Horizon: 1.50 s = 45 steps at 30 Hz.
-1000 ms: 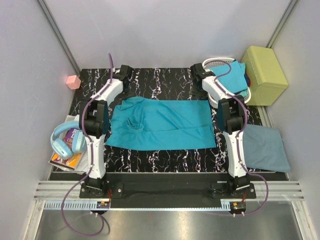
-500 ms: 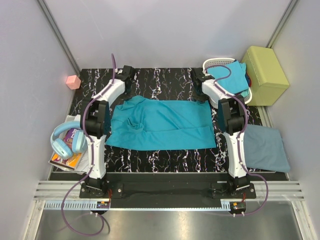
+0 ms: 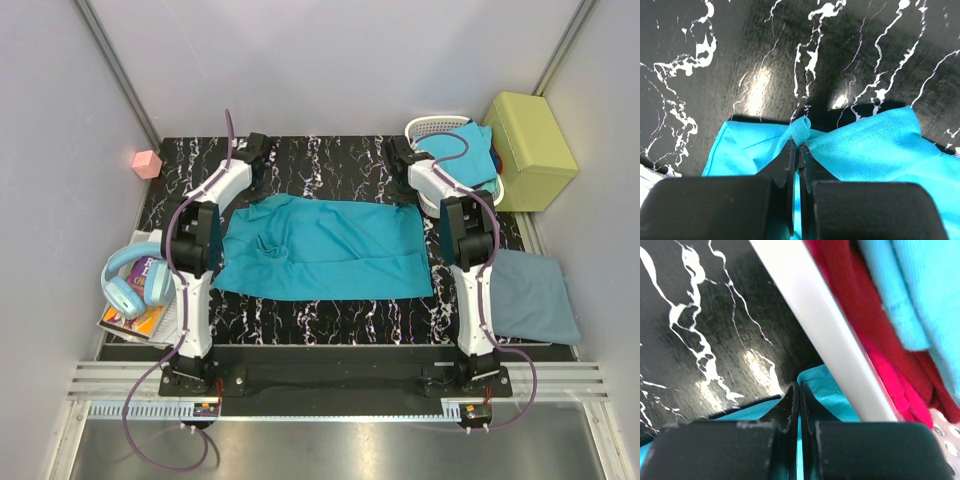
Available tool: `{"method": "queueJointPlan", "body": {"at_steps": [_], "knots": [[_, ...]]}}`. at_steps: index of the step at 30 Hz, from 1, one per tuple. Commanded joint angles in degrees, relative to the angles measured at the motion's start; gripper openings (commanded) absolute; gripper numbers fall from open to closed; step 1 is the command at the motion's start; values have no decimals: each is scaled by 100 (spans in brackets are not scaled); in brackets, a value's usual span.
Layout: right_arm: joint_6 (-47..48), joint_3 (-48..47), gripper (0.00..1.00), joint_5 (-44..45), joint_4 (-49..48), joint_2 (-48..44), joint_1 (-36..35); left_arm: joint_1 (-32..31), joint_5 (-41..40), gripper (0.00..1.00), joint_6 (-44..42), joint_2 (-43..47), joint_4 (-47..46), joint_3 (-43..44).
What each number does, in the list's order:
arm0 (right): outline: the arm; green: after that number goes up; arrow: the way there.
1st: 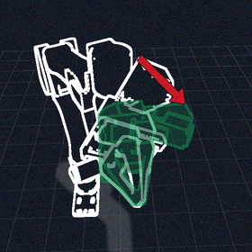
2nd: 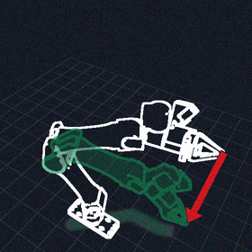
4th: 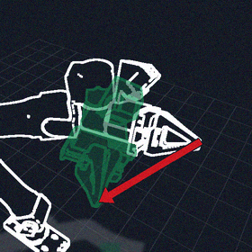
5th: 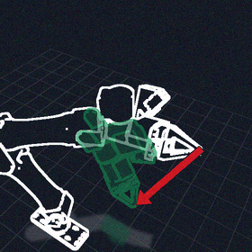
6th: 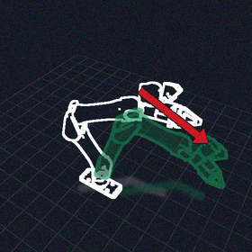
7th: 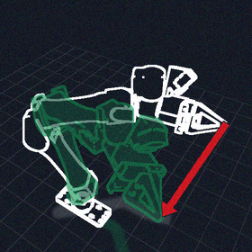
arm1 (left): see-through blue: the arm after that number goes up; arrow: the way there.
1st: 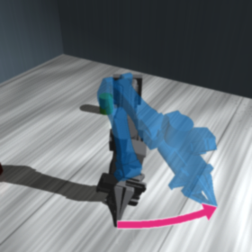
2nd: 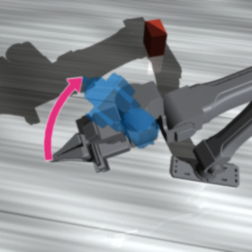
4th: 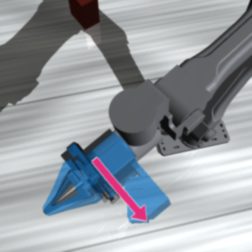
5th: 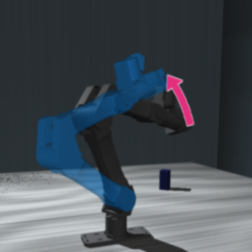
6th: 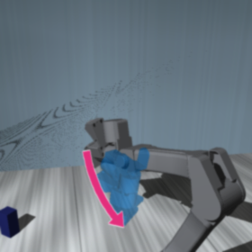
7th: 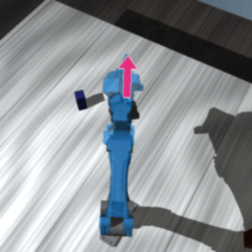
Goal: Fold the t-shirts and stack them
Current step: Grap the side of the flattened tshirt furthest away from the robot with both arms, then fold the other side of the tshirt into a rectangle
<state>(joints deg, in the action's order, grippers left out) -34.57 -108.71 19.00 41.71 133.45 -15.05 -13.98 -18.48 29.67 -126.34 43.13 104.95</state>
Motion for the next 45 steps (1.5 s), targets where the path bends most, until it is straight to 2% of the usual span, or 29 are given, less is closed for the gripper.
{"method": "queueJointPlan", "body": {"at_steps": [1,12,17,31,38,45], "knots": [[-103,262,0,350,531,-231,345,-70,-182,0,65,514,-60,-88],[169,-63,0,490,671,-1066,-15,-211,-226,0,4,1085,2,44],[249,7,0,639,768,-1417,-209,-298,-305,0,30,1428,37,-228],[161,1246,0,780,812,-2525,-587,-430,-463,0,100,2491,37,-1415],[64,2062,0,833,795,-2921,-692,-518,-507,0,179,2975,37,-2021],[-15,2485,0,807,794,-3158,-789,-667,-578,0,258,3362,37,-2558]]}}
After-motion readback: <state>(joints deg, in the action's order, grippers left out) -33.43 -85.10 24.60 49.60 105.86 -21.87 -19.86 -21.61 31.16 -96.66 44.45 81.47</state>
